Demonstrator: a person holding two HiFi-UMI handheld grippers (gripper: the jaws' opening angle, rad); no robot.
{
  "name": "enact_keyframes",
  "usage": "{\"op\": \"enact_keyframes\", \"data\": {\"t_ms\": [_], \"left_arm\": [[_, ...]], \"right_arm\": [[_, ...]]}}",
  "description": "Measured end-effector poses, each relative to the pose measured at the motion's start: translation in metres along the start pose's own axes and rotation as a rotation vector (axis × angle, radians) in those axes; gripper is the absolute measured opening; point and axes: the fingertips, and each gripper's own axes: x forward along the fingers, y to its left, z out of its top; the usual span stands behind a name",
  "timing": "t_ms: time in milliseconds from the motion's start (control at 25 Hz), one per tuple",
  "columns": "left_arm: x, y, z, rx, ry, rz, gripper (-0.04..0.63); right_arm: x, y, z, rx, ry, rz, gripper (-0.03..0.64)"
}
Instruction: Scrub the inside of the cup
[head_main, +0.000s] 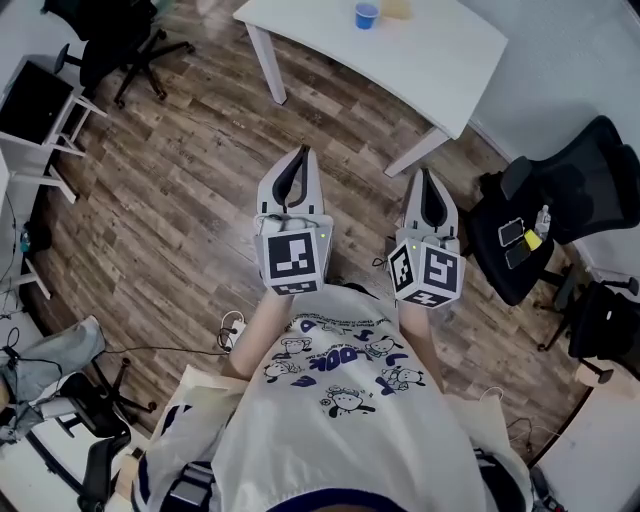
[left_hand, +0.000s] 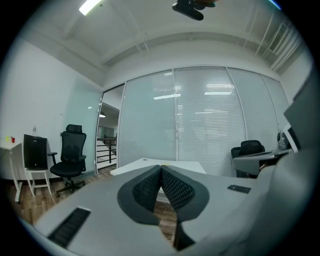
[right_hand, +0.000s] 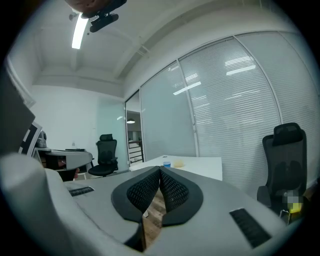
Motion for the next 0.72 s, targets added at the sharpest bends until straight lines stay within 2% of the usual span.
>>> {"op": "enact_keyframes", "data": {"t_ms": [240, 720], "left_arm": [[0.041, 0.032, 0.01, -0.006, -0.005, -0.002, 0.026], [0.101, 0.071, 0.009, -0.021, 0.013, -0.029, 0.026]], "right_arm": [[0.048, 0.013, 0.012, -0.014, -0.012, -0.008, 0.028], [0.111, 0.034, 0.007, -0.017, 0.013, -0.023, 0.028]]}}
